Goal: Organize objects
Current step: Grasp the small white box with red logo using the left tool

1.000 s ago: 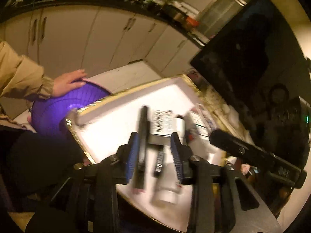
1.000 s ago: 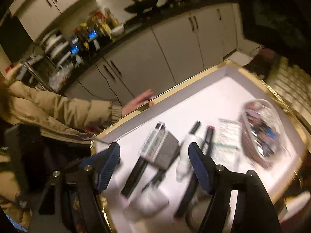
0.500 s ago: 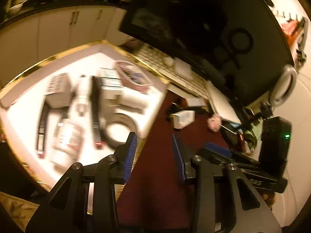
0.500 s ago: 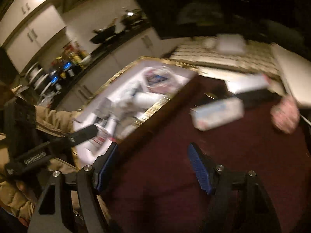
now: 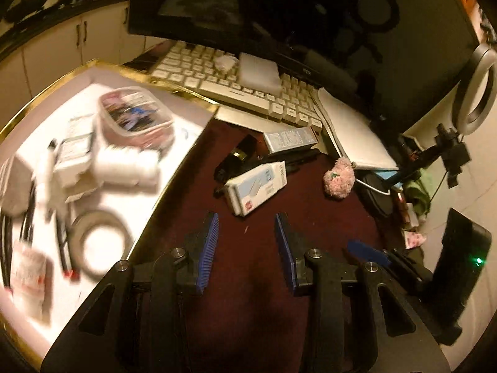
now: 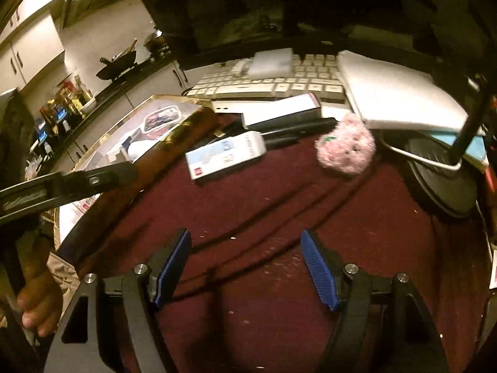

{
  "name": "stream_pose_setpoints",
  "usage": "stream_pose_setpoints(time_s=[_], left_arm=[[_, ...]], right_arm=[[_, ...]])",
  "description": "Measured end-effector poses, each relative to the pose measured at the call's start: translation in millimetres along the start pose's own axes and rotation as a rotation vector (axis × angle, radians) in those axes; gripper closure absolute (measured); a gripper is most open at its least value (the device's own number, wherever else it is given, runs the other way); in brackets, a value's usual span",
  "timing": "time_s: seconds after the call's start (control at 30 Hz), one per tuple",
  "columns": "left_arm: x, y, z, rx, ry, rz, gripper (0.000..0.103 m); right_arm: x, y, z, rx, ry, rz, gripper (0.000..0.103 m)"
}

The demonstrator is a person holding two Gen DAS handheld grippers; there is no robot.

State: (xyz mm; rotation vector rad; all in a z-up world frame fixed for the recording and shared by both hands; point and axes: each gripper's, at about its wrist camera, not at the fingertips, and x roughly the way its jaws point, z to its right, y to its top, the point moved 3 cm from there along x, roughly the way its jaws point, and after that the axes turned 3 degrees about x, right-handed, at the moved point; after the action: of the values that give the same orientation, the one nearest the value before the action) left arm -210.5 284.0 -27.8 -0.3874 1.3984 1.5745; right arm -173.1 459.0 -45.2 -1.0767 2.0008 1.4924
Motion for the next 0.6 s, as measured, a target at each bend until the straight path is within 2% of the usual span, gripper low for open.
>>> stream_pose_setpoints(time_s=[0.23,0.33,0.43,0.6], left_arm=[[34,30,15,0.051,0.029,-0.004,0.067],[58,31,16,0.069,0.058,-0.072,0.067],[58,22,21,0.082,0.025,-0.079,0.067],[45,6,38,0.168,-0.029,-0.086,0.067]], right_arm=[[1,-3,15,0.054,0.008,0.002,0.030],[3,-5,11,0.031,0.004,-0.007,0.030],[2,-7,10,0.032,0.008,-0.005,0.030],[3,-7,9,0.032,-0.004,0.003,0.030]])
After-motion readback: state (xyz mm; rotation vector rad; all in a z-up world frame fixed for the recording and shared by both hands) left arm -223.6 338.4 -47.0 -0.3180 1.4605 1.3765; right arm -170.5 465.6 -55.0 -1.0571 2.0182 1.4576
